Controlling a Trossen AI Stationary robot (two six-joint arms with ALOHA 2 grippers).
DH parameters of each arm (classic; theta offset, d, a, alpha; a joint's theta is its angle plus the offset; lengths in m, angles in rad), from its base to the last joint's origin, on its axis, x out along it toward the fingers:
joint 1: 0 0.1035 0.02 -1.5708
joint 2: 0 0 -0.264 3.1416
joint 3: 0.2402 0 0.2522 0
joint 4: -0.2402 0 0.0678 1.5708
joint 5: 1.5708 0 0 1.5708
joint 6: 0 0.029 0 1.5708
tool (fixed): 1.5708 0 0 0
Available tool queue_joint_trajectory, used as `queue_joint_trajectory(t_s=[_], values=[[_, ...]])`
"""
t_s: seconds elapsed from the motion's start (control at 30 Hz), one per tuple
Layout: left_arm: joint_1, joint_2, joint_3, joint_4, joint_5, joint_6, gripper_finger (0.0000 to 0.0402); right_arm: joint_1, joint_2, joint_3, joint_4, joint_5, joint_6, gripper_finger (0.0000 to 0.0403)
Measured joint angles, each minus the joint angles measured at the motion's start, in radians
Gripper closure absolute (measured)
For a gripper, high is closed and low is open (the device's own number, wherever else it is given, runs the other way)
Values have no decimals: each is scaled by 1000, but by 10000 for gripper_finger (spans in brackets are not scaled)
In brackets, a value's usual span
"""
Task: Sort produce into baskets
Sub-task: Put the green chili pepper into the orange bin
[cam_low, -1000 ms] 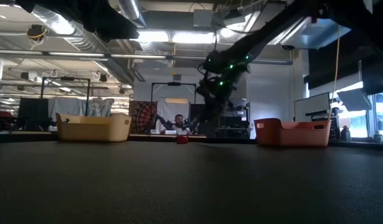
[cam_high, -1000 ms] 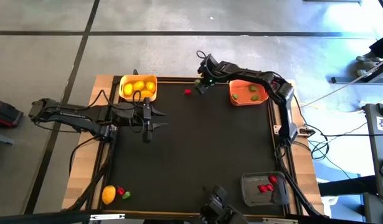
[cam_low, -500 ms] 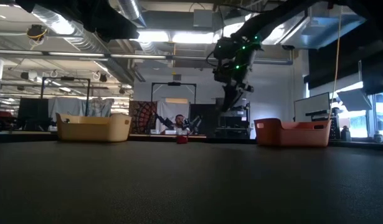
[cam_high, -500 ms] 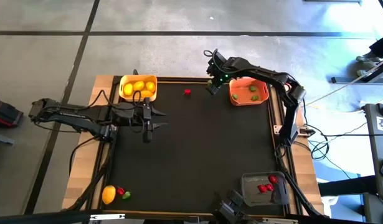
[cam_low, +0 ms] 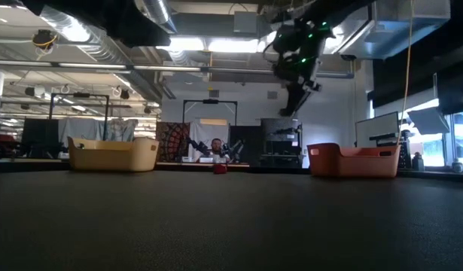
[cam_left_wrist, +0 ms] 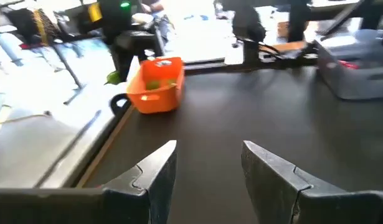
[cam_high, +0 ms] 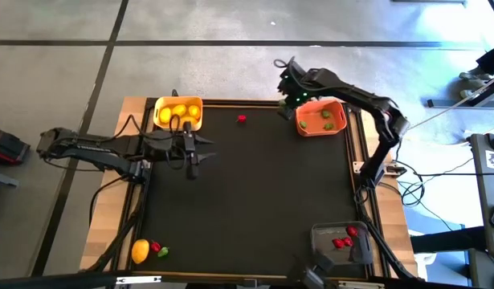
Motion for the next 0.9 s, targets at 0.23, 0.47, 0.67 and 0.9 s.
queue_joint_trajectory(t_s=[0.23, 0.47, 0.67, 0.9], values=[[98, 0, 0, 119, -100, 43, 228, -82, -168, -136, 22, 3, 2, 397], [213, 0, 0, 171, -112, 114, 228, -148, -299, -340, 61, 1, 59, 397], [315, 0, 0, 244, -113, 185, 228, -152, -347, -470, 71, -1, 116, 397], [417, 1, 0, 268, -113, 184, 228, -151, -348, -599, 162, -1, 170, 397]])
